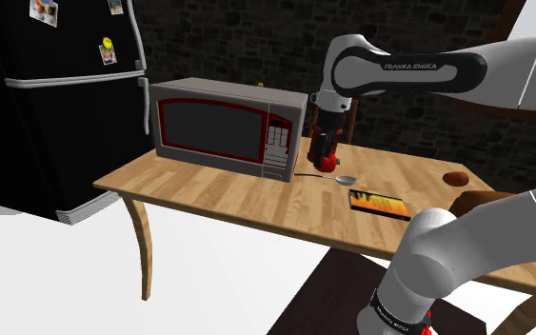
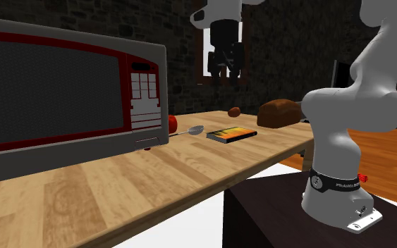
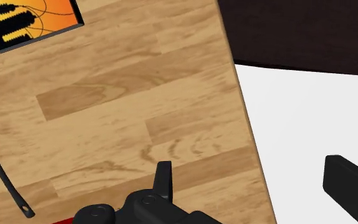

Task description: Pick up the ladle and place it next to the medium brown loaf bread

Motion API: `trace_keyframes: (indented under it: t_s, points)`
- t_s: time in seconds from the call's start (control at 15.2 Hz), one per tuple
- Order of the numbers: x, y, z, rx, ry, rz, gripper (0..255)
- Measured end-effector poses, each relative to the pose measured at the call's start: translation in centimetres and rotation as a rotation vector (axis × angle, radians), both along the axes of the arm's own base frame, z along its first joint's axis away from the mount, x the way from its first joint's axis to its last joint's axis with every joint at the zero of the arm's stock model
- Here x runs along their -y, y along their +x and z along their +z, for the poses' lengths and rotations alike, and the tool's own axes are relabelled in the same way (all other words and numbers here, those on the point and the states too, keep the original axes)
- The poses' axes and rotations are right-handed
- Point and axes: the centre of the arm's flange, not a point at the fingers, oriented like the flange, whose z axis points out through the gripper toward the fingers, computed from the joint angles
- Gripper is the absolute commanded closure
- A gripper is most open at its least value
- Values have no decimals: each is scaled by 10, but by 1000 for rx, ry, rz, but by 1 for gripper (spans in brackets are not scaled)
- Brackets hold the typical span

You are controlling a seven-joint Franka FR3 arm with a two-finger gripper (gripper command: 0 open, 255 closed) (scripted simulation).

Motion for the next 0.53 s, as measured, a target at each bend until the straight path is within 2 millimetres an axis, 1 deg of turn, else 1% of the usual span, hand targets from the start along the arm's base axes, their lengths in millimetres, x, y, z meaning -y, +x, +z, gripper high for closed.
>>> trace_keyframes:
  t_s: [0.2,0.33,0.53]
  points:
    - [36,6,-15,-4,11,29,0]
    - [61,7,-29,-6,18,48,0]
    - [96,19,-45,-10,28,77,0]
